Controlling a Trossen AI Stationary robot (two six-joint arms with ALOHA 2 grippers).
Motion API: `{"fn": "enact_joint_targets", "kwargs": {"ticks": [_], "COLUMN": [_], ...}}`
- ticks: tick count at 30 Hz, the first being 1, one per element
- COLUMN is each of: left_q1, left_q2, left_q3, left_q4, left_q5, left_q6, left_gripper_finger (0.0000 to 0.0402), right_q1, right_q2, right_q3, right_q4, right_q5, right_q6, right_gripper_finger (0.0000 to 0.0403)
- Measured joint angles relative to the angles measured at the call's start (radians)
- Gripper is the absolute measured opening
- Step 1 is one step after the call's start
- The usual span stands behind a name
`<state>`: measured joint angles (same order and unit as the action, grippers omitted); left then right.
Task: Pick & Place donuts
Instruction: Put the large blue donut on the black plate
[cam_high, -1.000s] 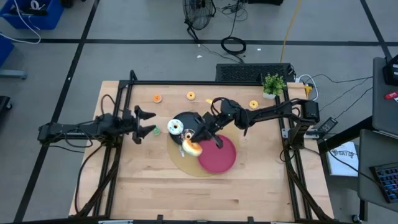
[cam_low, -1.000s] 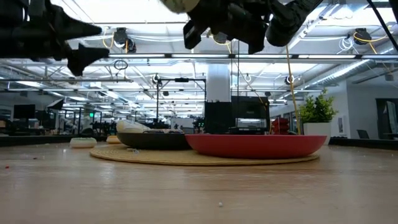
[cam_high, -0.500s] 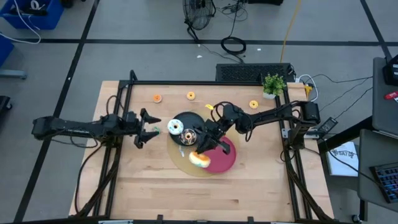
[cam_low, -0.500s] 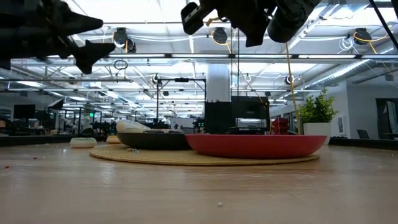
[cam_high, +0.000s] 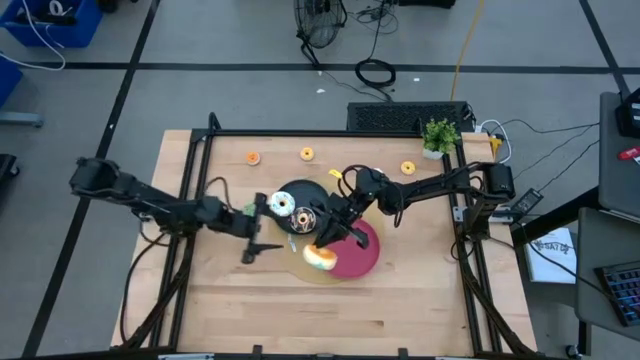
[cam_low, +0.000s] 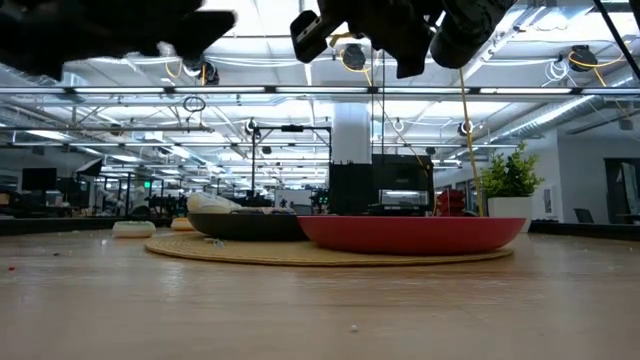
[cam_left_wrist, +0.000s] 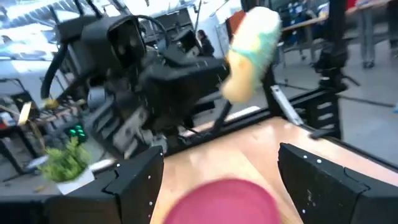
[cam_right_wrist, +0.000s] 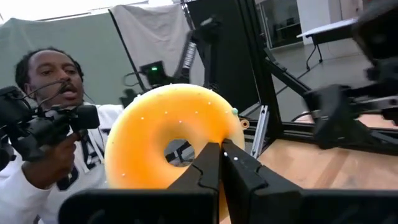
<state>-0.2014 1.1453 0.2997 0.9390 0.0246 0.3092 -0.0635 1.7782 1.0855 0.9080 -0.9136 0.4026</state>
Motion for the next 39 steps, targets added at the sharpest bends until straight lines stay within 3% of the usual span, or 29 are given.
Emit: {"fn": "enact_joint_targets", "kwargs": {"ticks": [5, 10, 32, 39], "left_q1": [-0.005, -0.022, -0.045, -0.094], "left_q2": [0.162, 0.241, 0.253, 0.253], "left_q3": [0.174, 0.264, 0.28, 0.28], "left_q4": [-0.067, -0.108, -0.05, 0.074], "left_q5": [0.008, 0.008, -0.023, 0.15], "left_q6": [0.065, 0.143, 0.097, 0.163], "left_gripper_finger": [0.031, 0.031, 0.031, 0.031], "right_q1": [0.0, 0.0, 0.0, 0.0], "right_q2": [0.0, 0.0, 0.001, 0.001], "right_q3": [0.0, 0.0, 0.001, 0.001], "right_q4": [-0.008, -0.009, 0.007, -0.042], "right_q5": [0.022, 0.021, -0.005, 0.036], "right_q6": [0.0, 0.008, 0.001, -0.009], "right_gripper_finger": [0.0, 0.0, 0.0, 0.0]}}
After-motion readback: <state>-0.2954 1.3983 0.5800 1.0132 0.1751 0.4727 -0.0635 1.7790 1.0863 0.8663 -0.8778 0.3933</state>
